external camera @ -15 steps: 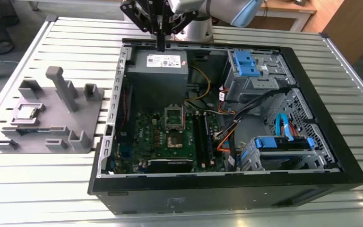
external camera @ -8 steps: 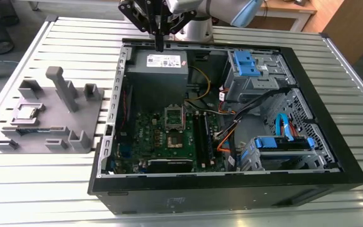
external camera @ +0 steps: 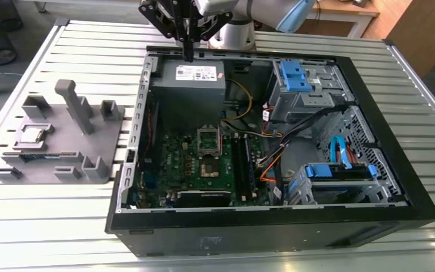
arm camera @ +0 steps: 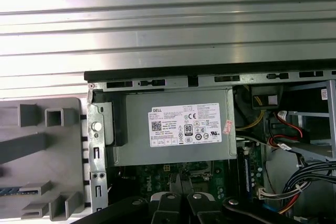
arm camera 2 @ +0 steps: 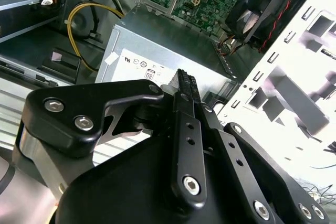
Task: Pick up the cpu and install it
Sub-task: 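Reach for the cpu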
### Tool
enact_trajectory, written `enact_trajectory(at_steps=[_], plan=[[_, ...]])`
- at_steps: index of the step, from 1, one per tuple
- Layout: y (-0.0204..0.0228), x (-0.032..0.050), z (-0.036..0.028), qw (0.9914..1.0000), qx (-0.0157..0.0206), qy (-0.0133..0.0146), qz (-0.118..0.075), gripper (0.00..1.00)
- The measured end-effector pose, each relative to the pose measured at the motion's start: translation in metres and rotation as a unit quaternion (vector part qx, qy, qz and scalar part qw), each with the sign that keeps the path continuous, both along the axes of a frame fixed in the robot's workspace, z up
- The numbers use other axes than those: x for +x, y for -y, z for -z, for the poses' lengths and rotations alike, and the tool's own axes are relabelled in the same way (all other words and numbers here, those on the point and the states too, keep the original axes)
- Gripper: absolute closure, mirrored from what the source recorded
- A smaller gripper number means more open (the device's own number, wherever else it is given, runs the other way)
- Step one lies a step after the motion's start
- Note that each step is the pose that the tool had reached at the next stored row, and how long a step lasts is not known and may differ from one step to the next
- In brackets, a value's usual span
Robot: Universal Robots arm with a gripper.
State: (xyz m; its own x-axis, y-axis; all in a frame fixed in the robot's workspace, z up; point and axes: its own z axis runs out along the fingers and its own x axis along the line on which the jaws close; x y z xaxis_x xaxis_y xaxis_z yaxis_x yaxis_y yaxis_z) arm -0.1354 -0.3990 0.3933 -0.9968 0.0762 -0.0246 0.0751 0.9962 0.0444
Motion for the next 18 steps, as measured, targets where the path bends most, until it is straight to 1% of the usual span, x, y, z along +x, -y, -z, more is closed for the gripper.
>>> enact_trajectory(at_steps=[8, 18], plan=[[0.0000, -0.0046, 0.0000, 1.00000, 0.0000, 0.0001, 0.000, 0.89], [0.0000, -0.0130, 0.0000, 1.00000, 0.0000, 0.0005, 0.000, 0.89]])
